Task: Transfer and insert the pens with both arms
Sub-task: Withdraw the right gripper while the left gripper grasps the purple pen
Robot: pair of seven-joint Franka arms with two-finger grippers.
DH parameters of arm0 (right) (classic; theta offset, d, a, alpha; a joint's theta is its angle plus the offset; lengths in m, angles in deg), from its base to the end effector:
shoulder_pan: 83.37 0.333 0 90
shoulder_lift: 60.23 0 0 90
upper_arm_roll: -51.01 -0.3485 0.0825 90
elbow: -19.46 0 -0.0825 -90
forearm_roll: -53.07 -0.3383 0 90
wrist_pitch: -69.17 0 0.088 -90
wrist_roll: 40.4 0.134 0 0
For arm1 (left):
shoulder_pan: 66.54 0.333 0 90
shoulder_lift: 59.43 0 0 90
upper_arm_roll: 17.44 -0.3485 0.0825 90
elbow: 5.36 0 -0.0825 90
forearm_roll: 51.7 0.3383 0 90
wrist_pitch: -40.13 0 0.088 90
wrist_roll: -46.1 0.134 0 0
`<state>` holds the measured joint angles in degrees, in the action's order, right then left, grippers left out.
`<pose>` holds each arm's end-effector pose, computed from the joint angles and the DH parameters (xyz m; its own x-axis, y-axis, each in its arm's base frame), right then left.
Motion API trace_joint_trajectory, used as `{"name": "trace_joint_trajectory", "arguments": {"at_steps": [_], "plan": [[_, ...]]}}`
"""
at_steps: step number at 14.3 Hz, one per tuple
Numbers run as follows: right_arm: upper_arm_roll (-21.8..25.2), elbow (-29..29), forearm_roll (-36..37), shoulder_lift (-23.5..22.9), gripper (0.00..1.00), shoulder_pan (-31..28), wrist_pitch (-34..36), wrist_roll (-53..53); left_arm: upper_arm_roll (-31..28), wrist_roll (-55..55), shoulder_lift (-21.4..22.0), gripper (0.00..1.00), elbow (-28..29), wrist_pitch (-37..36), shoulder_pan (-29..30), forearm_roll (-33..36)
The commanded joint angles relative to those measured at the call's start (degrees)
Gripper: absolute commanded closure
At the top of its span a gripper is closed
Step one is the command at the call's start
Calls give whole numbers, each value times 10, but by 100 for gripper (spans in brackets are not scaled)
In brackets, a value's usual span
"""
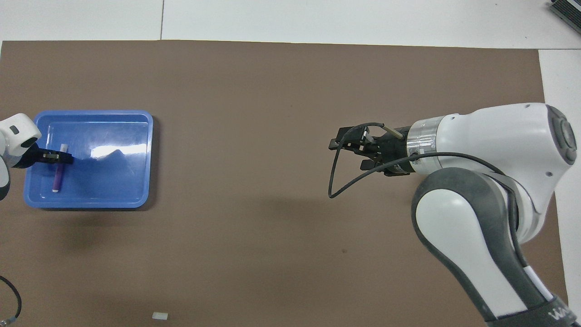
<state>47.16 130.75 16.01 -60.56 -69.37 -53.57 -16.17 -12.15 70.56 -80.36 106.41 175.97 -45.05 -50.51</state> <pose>0.5081 0.2048 0.5308 0.9215 -0.3595 -0.1469 -0.3783 -0.7456 -0.5486 0.5763 0.1718 0.3321 0.9868 -0.1510 0.0588 -0.1509 -0.9885 -0.0073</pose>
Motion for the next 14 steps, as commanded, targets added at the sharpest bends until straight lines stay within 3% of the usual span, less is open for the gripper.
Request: {"name": "trace_joint_trajectory", "arguments": {"at_steps": [1,3,4,9,14], "plan": [[-5,-1,-28,5,0,1,-12,18,1,0,-3,77,-2,-7,2,12],[-12,-3,-52,5,0,1,-31,62,1,-1,-3,96,-2,-6,0,12],[-17,-3,-53,5,0,1,-48,82,1,-2,-3,100,-2,-6,0,12],[-35,-3,-56,2,0,16,-101,153,1,-2,-3,100,-9,-19,0,12],[-35,-3,-82,3,0,18,-103,161,2,-33,-3,100,-63,-107,-4,11]]}}
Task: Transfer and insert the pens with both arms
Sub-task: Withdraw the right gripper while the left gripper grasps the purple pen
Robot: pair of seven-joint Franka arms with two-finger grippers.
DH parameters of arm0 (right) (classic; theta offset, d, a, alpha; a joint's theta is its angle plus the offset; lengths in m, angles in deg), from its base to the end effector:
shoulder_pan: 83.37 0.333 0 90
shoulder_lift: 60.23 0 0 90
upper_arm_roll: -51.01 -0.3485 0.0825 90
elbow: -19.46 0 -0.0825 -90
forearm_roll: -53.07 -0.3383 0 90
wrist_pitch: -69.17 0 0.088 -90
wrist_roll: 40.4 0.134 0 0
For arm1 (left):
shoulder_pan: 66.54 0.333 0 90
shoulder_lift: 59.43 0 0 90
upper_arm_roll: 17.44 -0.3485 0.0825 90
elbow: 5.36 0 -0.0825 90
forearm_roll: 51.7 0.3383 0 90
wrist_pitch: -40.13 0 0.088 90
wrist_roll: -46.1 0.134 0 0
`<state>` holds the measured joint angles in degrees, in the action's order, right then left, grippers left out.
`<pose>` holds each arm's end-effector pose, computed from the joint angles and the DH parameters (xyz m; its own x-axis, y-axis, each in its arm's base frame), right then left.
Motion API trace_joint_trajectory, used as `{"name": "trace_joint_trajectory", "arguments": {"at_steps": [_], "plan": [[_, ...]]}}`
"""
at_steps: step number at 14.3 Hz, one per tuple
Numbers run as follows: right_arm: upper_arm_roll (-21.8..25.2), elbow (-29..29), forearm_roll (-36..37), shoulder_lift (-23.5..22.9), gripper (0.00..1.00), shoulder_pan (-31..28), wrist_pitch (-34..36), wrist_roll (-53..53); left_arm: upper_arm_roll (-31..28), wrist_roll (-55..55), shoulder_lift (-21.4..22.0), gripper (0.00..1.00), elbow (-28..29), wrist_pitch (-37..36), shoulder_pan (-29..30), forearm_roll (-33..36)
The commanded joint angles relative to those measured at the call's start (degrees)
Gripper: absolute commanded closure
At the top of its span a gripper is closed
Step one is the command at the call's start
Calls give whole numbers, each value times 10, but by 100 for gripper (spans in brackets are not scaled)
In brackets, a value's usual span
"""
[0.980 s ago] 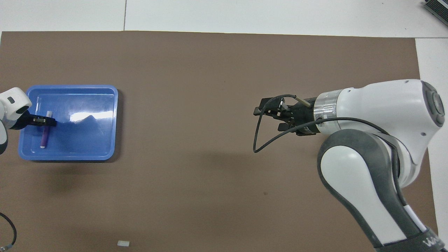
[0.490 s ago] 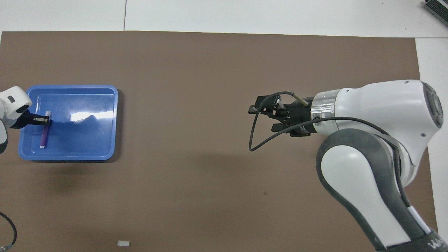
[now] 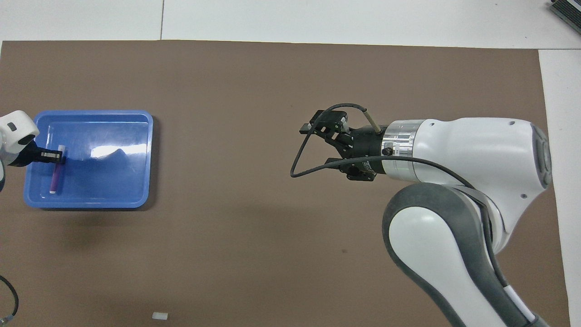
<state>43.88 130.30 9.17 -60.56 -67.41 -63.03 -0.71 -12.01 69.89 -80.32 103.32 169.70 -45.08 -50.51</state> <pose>0.5080 0.2467 0.5528 0.7866 -0.5543 -0.2721 -0.5851 -0.5284 -0.6152 0.5778 0.1713 0.3441 0.9898 -0.1419 0.0088 -0.1420 -0.9897 0.0155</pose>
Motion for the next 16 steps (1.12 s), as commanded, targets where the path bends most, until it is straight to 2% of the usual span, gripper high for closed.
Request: {"name": "trace_joint_trajectory", "arguments": {"at_steps": [1,7,16], "plan": [[-3,2,-14,3,0,-1,-9,7,0,-51,0,100,-36,-55,-7,11],[-3,3,-14,3,0,-1,-9,7,7,-186,47,100,-38,-121,-16,-14],[-3,9,-14,5,0,-1,-9,7,9,-477,145,100,-44,-213,-20,-194]]}}
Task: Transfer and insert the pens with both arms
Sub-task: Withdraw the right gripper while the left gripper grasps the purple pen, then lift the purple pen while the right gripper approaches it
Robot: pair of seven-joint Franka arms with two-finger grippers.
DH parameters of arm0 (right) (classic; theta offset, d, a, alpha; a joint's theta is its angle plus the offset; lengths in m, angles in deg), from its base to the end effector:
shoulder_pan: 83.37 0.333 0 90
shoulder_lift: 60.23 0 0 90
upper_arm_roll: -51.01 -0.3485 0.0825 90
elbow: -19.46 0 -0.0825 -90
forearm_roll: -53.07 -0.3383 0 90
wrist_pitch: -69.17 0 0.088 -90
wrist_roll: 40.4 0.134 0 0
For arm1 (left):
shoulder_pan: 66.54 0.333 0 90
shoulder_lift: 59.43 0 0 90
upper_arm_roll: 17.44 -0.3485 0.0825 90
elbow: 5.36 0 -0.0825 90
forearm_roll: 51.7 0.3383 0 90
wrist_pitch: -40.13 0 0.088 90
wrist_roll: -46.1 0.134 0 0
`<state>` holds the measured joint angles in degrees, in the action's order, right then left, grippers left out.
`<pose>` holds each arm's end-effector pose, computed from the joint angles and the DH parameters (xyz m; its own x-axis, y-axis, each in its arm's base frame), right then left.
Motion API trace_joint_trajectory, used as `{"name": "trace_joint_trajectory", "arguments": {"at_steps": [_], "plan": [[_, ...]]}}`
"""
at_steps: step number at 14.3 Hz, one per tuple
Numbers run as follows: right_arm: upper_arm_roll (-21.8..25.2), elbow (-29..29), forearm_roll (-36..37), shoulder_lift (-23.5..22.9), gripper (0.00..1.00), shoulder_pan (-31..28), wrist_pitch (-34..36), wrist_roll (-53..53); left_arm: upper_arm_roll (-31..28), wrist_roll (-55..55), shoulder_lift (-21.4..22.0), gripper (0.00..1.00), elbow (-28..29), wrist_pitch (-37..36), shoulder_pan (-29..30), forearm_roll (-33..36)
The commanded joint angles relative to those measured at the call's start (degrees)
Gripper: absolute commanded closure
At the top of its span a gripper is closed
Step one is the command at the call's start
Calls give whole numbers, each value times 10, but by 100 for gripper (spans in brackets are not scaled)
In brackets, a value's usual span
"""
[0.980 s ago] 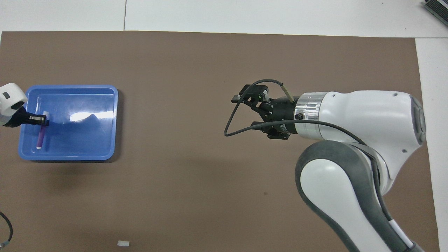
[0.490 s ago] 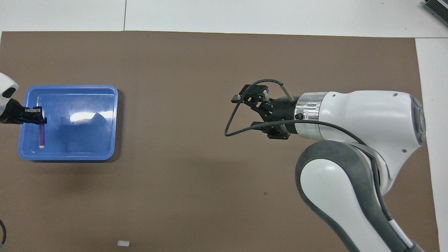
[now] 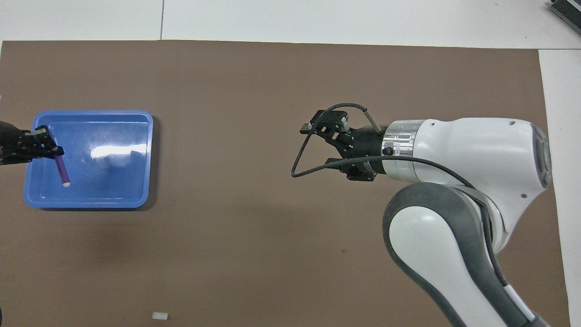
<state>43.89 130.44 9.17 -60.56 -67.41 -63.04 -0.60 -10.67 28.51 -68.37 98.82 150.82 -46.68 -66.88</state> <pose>0.5078 0.2464 0.5516 0.7847 -0.5558 -0.2744 -0.5881 -0.5277 -0.6129 0.5528 0.1067 0.4739 0.8067 0.5765 -0.1300 0.5901 -0.7739 0.2301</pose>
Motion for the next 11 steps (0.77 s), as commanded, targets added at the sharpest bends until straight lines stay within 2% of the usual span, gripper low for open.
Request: {"name": "trace_joint_trajectory", "arguments": {"at_steps": [1,4,7,11], "plan": [[-3,7,-14,5,0,-1,-9,5,-4,-93,35,100,1,-28,-4,-43],[-3,3,-14,3,0,13,-9,6,-3,-186,60,100,2,-45,-4,-63],[-3,5,-14,2,0,28,-42,19,19,-290,95,100,6,-57,-5,-68],[-3,5,-14,2,0,29,-44,26,54,-432,125,100,8,-61,-5,-72]]}}
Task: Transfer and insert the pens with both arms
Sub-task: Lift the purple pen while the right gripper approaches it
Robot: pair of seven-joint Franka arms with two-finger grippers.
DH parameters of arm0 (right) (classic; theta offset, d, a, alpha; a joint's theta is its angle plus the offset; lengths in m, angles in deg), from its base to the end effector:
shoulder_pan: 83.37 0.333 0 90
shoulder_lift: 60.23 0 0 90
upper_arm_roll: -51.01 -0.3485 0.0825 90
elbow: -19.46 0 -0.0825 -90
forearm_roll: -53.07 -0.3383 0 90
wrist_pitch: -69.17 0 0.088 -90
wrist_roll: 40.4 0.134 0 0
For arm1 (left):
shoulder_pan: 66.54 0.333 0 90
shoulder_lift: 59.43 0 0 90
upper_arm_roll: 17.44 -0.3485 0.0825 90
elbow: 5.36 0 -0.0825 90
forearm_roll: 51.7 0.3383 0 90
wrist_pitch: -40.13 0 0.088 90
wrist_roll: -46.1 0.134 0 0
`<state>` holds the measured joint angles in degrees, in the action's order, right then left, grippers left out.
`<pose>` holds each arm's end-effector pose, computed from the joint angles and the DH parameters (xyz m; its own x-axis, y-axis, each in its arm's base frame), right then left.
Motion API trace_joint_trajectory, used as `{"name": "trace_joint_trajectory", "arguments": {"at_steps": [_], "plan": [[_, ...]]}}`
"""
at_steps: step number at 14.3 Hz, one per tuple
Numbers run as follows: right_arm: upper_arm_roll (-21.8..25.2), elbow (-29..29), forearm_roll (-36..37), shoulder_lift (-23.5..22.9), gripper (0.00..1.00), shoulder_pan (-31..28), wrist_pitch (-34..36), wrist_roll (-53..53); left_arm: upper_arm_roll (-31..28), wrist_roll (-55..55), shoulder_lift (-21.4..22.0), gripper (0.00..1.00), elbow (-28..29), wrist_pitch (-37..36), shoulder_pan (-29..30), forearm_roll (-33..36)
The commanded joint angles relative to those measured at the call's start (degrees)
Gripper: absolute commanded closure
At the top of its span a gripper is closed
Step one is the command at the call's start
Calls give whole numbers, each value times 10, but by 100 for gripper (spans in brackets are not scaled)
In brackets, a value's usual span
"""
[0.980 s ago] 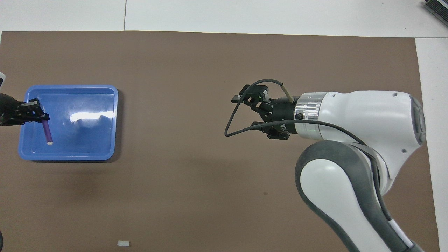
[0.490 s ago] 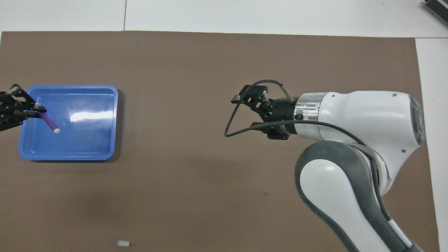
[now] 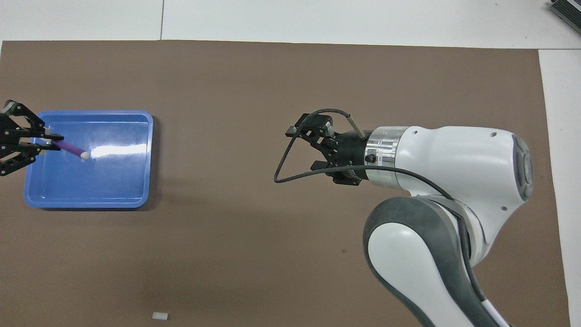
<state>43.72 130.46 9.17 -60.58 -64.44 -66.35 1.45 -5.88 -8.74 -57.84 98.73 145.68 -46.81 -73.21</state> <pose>0.5001 0.2702 0.5566 0.7852 -0.5597 -0.2648 -0.5802 -0.5156 -0.6305 0.5181 0.0340 0.5685 0.3861 0.8826 -0.2683 0.9151 -0.3299 0.2317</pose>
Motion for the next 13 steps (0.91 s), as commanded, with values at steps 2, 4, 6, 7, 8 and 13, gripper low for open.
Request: {"name": "trace_joint_trajectory", "arguments": {"at_steps": [2,4,6,7,8,13], "plan": [[-1,5,-12,3,0,11,-12,-2,12,-103,27,100,9,-10,-4,-34],[-1,3,-12,2,0,26,-28,4,13,-150,34,100,9,-11,-4,-56],[-1,4,-12,2,0,54,-55,-5,12,-203,41,100,10,-18,-22,-62],[-1,4,-12,0,0,65,-72,-2,12,-234,41,100,11,-18,-30,-62],[-2,3,-12,-2,0,73,-84,3,12,-260,44,100,12,-19,-38,-62],[-1,-8,-12,-13,0,118,-158,5,12,-316,74,100,33,-34,-66,-61]]}}
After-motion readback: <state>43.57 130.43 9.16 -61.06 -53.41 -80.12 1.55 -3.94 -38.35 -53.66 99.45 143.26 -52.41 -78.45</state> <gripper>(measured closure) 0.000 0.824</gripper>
